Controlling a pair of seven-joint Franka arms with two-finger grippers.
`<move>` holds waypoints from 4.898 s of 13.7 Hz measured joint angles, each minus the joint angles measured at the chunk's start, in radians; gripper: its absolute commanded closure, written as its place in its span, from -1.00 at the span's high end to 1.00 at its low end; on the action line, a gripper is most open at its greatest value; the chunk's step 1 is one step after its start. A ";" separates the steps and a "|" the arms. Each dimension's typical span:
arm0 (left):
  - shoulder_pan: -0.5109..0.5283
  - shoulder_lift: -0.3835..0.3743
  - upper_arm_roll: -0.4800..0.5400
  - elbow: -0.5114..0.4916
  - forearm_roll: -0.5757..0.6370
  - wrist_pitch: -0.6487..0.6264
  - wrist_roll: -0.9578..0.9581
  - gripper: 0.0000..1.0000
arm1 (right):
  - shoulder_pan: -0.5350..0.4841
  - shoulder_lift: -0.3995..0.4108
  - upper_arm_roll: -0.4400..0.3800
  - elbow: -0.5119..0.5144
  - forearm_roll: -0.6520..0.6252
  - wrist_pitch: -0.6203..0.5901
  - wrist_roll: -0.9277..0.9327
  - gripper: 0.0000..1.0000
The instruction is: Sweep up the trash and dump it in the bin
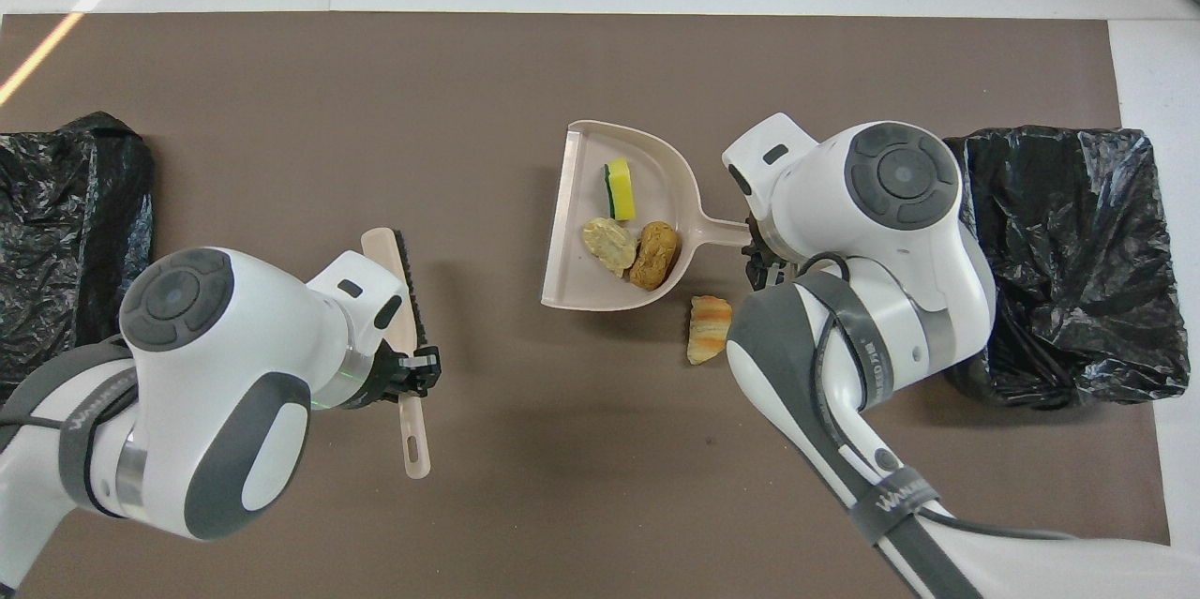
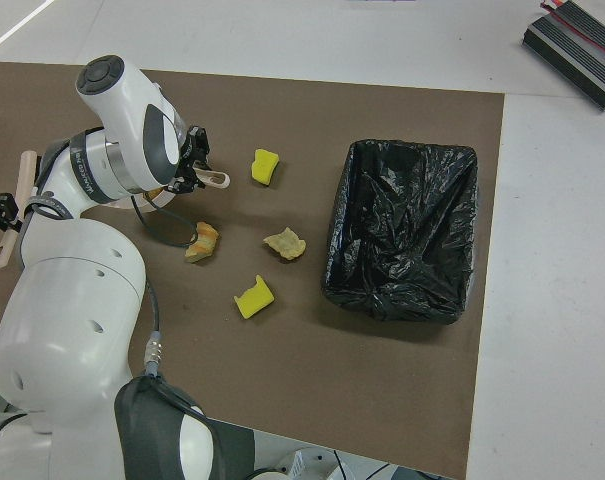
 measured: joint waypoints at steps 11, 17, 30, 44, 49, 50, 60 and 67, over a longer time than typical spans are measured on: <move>-0.322 -0.053 -0.044 -0.277 0.002 0.227 -0.228 -1.00 | -0.356 -0.126 -0.010 -0.002 0.045 -0.214 -0.429 -1.00; -0.279 -0.038 -0.024 -0.277 0.002 0.246 -0.215 1.00 | -0.651 -0.128 -0.016 -0.005 0.038 -0.198 -0.759 -1.00; 0.197 0.054 -0.006 0.113 0.077 0.110 0.194 1.00 | -0.710 -0.140 -0.005 -0.022 -0.373 -0.061 -0.644 -1.00; 0.377 0.200 -0.005 0.580 0.186 -0.300 0.470 1.00 | -0.481 -0.164 0.002 -0.033 -0.736 -0.336 -0.296 -1.00; 0.377 0.200 -0.006 0.580 0.187 -0.299 0.476 1.00 | -0.472 -0.188 0.004 -0.029 -0.806 -0.345 -0.311 -1.00; 0.377 0.200 -0.006 0.580 0.187 -0.299 0.476 1.00 | -0.464 -0.195 0.004 -0.029 -0.813 -0.348 -0.320 -1.00; 0.377 0.200 -0.006 0.580 0.187 -0.299 0.477 1.00 | -0.337 -0.233 0.010 -0.050 -0.972 -0.492 -0.294 -1.00; 0.377 0.200 -0.006 0.580 0.187 -0.299 0.477 1.00 | -0.223 -0.259 0.014 -0.114 -1.083 -0.550 -0.192 -1.00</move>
